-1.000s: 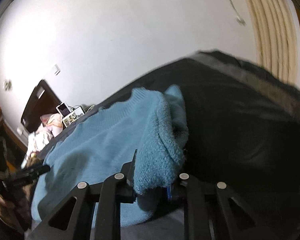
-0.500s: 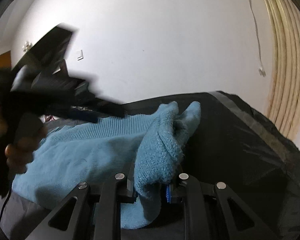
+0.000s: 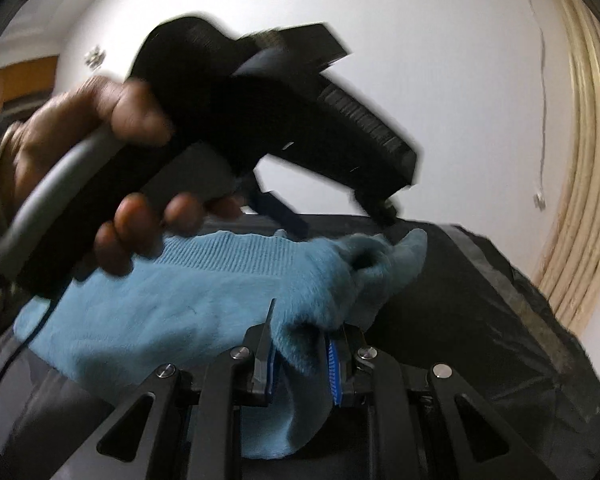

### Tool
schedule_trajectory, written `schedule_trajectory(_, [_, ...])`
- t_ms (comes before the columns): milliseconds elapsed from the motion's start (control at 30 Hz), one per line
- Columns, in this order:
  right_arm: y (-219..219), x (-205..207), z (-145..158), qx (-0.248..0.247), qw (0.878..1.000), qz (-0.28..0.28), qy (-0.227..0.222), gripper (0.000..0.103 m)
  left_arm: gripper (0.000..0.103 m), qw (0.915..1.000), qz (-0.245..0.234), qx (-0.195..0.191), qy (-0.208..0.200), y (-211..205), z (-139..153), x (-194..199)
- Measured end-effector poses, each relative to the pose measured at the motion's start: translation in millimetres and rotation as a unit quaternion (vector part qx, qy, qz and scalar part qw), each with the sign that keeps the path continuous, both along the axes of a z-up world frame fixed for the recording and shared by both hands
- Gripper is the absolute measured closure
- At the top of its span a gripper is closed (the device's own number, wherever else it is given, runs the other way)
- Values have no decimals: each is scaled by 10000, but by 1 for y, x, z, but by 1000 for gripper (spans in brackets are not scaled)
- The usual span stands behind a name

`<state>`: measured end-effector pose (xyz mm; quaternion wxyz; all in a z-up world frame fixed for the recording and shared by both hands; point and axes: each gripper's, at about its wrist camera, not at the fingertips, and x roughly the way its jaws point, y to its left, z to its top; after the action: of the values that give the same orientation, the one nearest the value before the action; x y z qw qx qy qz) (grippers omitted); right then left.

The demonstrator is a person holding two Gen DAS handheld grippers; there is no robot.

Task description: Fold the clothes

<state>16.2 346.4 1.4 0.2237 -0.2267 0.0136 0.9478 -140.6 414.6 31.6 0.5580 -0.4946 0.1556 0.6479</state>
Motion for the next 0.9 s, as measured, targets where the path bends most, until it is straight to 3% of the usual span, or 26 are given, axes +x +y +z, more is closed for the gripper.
schedule_trajectory(67, [-10, -1, 0, 280, 9996, 64, -30, 83, 17, 9997, -182, 103, -81, 0, 6, 9])
schedule_trajectory(233, [-26, -4, -2, 675, 9975, 201, -101, 83, 17, 9959, -557, -244, 674, 8, 4, 39])
schedule_trajectory(300, [-24, -4, -3, 664, 9975, 192, -110, 83, 17, 9935, -598, -420, 867, 12, -2, 43])
schedule_trajectory(467, [-17, -4, -3, 573, 9982, 153, -115, 83, 17, 9902, -757, -785, 874, 28, -19, 43])
schedule_trajectory(667, [-12, -2, -3, 542, 9984, 146, -112, 83, 17, 9793, -951, -1432, 1069, 51, -36, 47])
schedule_trajectory(733, [-9, -1, -3, 495, 9986, 147, -91, 83, 45, 9778, -1042, -1406, 1155, 53, -38, 49])
schedule_trajectory(767, [-8, 0, -3, 454, 9988, 153, -77, 82, 71, 9773, -1096, -1379, 1175, 53, -38, 50])
schedule_trajectory(800, [-6, 2, -2, 400, 9991, 147, -41, 82, 76, 9785, -1076, -1326, 1158, 51, -37, 48])
schedule_trajectory(900, [2, 11, 1, 276, 9994, 32, 190, 78, 79, 9820, -988, -1183, 1094, 45, -33, 43])
